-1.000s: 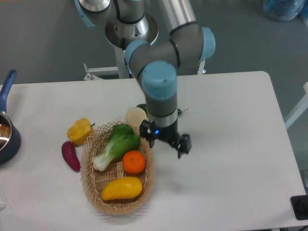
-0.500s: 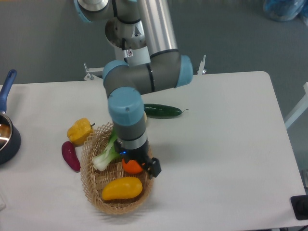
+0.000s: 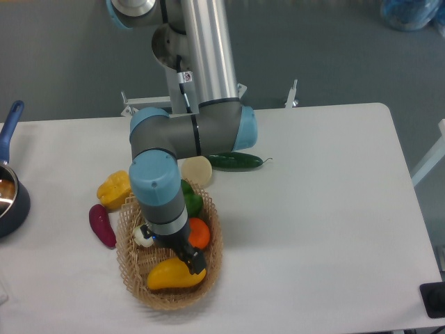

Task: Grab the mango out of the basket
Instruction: 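Lower the gripper onto the yellow mango and close on it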

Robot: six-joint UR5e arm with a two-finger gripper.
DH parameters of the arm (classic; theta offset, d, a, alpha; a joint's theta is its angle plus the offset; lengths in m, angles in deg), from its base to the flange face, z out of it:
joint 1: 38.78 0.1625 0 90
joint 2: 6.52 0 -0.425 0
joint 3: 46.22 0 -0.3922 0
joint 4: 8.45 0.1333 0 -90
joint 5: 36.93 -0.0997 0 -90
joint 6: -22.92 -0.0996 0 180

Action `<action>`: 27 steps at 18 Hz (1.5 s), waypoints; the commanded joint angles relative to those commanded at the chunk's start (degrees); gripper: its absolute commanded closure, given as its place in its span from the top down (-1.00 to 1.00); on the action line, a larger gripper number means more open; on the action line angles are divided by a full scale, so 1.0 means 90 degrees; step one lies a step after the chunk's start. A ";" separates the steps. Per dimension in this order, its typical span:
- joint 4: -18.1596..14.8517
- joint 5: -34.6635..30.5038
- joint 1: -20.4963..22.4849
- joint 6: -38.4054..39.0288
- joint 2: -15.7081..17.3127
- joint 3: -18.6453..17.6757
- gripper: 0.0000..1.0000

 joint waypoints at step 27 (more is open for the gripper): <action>0.0342 -0.0010 -0.0059 0.0312 -0.0352 0.0166 -0.25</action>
